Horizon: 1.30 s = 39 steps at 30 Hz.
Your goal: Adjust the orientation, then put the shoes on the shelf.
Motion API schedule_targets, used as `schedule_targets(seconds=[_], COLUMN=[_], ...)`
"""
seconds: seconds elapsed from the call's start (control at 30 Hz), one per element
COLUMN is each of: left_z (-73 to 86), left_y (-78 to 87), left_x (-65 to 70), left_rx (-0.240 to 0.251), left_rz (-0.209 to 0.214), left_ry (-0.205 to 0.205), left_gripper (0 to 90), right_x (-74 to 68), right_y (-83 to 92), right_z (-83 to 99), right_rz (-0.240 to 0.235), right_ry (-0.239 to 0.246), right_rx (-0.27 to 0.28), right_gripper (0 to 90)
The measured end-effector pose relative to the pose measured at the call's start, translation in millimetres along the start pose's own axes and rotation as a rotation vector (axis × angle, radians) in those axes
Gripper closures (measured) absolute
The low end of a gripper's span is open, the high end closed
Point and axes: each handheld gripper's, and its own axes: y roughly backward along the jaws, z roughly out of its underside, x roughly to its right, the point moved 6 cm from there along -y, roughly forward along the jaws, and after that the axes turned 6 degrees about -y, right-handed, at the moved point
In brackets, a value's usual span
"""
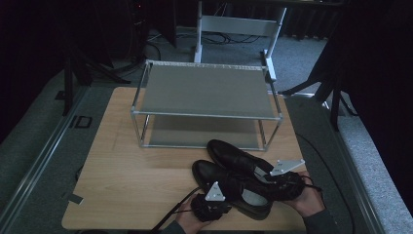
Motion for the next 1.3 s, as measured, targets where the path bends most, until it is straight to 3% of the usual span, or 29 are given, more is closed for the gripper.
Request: schedule_targets(seconds=[0.17,0.23,0.3,0.4,0.53,0.67,0.8,1.13,1.3], left_z=[10.8,13.0,13.8,13.5,11.4,9.3,7.8,5.0,6.9], left_y=[9.8,11.8,12.0,12.0,14.1,14.4,14.5,14.5,11.0], left_x=[-10.9,-13.1,-13.6,-13.9,-18.7,-24.1,-27.7,-32.4,-35.4], left_rx=[0.006,0.009,0.014,0.017,0.035,0.04,0.045,0.049,0.025], left_rz=[-0.032,-0.04,-0.04,-0.042,-0.055,-0.068,-0.069,-0.072,-0.096], left_ry=[0.058,0.065,0.069,0.068,0.087,0.092,0.103,0.105,0.109], left_gripper=[79.2,79.2,79.1,79.4,79.1,78.6,78.8,78.9,77.8], right_x=[0.7,0.7,-0.3,-1.7,-2.8,-5.7,-7.2,-5.4,-16.4], right_y=[-2.6,-4.4,-7.3,-13.2,-14.8,-15.4,-15.4,-15.2,-15.2], right_z=[-0.7,-0.9,-0.8,-1.2,-3.2,-2.1,-2.5,-2.0,-2.0], right_rz=[-0.014,-0.022,-0.011,-0.003,-0.035,-0.057,-0.035,-0.058,0.009], right_ry=[-0.008,-0.015,0.007,0.034,0.005,-0.005,-0.014,-0.081,-0.06], right_rx=[-0.046,-0.071,-0.103,-0.152,-0.18,-0.181,-0.186,-0.169,-0.156], right_gripper=[47.8,48.1,49.6,57.1,69.7,76.1,76.8,77.1,77.7])
